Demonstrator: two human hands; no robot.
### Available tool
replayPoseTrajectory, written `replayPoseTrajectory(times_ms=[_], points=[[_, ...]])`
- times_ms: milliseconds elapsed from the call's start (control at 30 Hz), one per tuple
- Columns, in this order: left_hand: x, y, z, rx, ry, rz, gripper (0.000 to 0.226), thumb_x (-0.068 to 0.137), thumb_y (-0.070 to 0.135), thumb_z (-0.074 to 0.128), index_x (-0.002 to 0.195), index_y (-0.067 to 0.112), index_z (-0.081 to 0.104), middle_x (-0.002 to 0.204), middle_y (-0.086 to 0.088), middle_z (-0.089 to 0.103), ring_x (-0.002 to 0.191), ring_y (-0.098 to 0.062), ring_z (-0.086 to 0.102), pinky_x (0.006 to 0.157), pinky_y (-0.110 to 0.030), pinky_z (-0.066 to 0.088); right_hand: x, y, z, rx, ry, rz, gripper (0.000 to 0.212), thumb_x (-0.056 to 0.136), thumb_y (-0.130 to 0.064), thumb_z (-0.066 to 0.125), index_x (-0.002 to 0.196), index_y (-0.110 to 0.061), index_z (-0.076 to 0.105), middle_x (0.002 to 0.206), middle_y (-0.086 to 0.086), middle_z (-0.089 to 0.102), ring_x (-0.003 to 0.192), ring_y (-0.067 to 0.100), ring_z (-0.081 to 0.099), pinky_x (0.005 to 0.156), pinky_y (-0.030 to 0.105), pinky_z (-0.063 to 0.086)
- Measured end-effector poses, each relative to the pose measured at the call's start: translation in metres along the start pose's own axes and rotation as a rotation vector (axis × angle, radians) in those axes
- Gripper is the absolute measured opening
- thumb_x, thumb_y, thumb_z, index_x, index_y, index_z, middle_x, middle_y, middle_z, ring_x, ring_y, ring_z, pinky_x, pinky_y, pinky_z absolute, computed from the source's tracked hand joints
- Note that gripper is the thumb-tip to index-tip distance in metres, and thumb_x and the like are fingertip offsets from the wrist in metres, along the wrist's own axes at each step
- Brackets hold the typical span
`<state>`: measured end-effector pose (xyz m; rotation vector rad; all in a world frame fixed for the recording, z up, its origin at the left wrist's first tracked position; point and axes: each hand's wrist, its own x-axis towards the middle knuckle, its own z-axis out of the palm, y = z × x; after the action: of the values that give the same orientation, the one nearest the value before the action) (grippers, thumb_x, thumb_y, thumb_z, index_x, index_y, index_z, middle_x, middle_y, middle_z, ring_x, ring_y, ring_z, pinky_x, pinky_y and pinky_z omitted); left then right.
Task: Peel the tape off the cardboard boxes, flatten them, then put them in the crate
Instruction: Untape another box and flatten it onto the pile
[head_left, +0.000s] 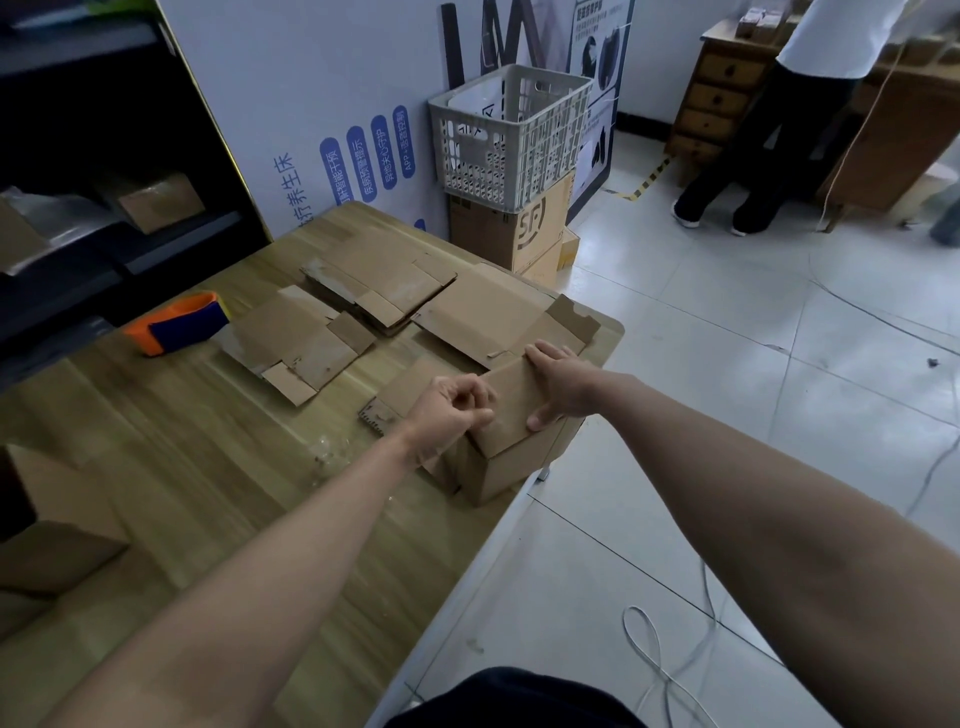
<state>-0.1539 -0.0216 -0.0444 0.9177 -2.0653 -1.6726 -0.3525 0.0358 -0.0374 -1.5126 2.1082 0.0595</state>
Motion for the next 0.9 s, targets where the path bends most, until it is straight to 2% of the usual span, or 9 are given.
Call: replayPoseTrajectory(times_ms=[133,300,400,467,567,633,700,800,900], points=[[-0.004,0.005,-0.007,-0.287,0.008,-0.075,0.040,0.078,0.005,0.072,0.059,0.017,0.039,0.053,0.004,0.045,0.052,-0.008,0.043,0.054,-0.018,0.039,0.001,-0.003,-0.002,-0.031,-0.002,0.018,0.118,0.069,-0.045,0.079,0.151,-0.023,-0.002,0.159,-0.006,-0.006,0.145,0.027,-0.007,0.116,0.049,0.006],[-0.014,-0.008,-0.015,-0.498,0.280,-0.165,0.040,0.083,-0.001,0.064,0.057,0.015,0.038,0.061,-0.004,0.046,0.059,-0.015,0.048,0.065,-0.027,0.045,0.000,-0.010,-0.005,-0.065,-0.015,0.046,0.116,0.069,-0.046,0.078,0.151,-0.023,-0.001,0.159,-0.006,-0.005,0.145,0.029,-0.007,0.114,0.052,0.006],[-0.020,-0.013,-0.018,-0.604,0.299,-0.240,0.037,0.085,-0.004,0.059,0.061,0.015,0.038,0.072,-0.008,0.053,0.064,-0.018,0.053,0.055,-0.026,0.052,-0.005,-0.018,-0.006,-0.108,-0.023,0.030,0.114,0.071,-0.043,0.077,0.150,-0.028,-0.003,0.158,-0.004,-0.008,0.144,0.031,-0.012,0.113,0.055,0.002],[-0.021,-0.011,-0.018,-0.656,0.322,-0.241,0.035,0.085,-0.008,0.056,0.063,0.013,0.039,0.077,-0.012,0.057,0.069,-0.020,0.058,0.060,-0.029,0.055,-0.008,-0.030,-0.004,-0.127,-0.073,-0.044,0.117,0.070,-0.041,0.078,0.148,-0.037,-0.009,0.158,-0.005,-0.014,0.142,0.031,-0.018,0.112,0.058,-0.004],[-0.016,-0.001,-0.018,-0.789,0.382,-0.217,0.030,0.088,-0.010,0.051,0.067,0.010,0.042,0.070,-0.013,0.062,0.068,-0.023,0.064,0.065,-0.032,0.057,-0.015,-0.052,0.005,-0.133,-0.133,-0.127,0.132,0.058,-0.058,0.080,0.143,-0.043,-0.020,0.156,-0.008,-0.019,0.141,0.030,-0.024,0.110,0.058,-0.010],[-0.012,0.008,-0.017,-0.885,0.415,-0.215,0.021,0.093,-0.006,0.048,0.075,0.006,0.045,0.065,-0.011,0.064,0.063,-0.022,0.067,0.066,-0.032,0.058,-0.020,-0.061,0.010,-0.120,-0.068,-0.176,0.140,0.052,-0.062,0.081,0.142,-0.040,-0.024,0.156,-0.008,-0.018,0.141,0.028,-0.024,0.111,0.056,-0.011],[-0.009,0.014,-0.018,-0.965,0.410,-0.240,0.011,0.096,0.002,0.047,0.086,-0.002,0.051,0.075,-0.014,0.064,0.066,-0.021,0.068,0.067,-0.030,0.058,-0.026,-0.063,0.009,-0.111,0.045,-0.229,0.141,0.052,-0.058,0.083,0.143,-0.037,-0.023,0.157,-0.005,-0.008,0.143,0.029,-0.015,0.114,0.055,-0.004],[-0.003,0.023,-0.018,-1.072,0.375,-0.275,0.021,0.098,0.011,0.046,0.106,-0.007,0.054,0.092,-0.018,0.059,0.075,-0.021,0.065,0.064,-0.029,0.060,-0.033,-0.059,-0.001,-0.052,0.209,-0.319,0.130,0.054,-0.050,0.083,0.145,-0.037,-0.009,0.150,0.001,0.015,0.139,0.031,0.014,0.115,0.049,0.016],[0.005,0.035,-0.023,-1.076,0.508,-0.312,0.015,0.099,0.008,0.042,0.107,0.002,0.053,0.085,-0.006,0.049,0.054,-0.010,0.051,0.050,-0.020,0.053,-0.037,-0.053,-0.011,0.032,0.306,-0.388,0.117,0.054,-0.045,0.083,0.140,-0.037,0.004,0.136,-0.001,0.024,0.124,0.026,0.033,0.102,0.041,0.037]])
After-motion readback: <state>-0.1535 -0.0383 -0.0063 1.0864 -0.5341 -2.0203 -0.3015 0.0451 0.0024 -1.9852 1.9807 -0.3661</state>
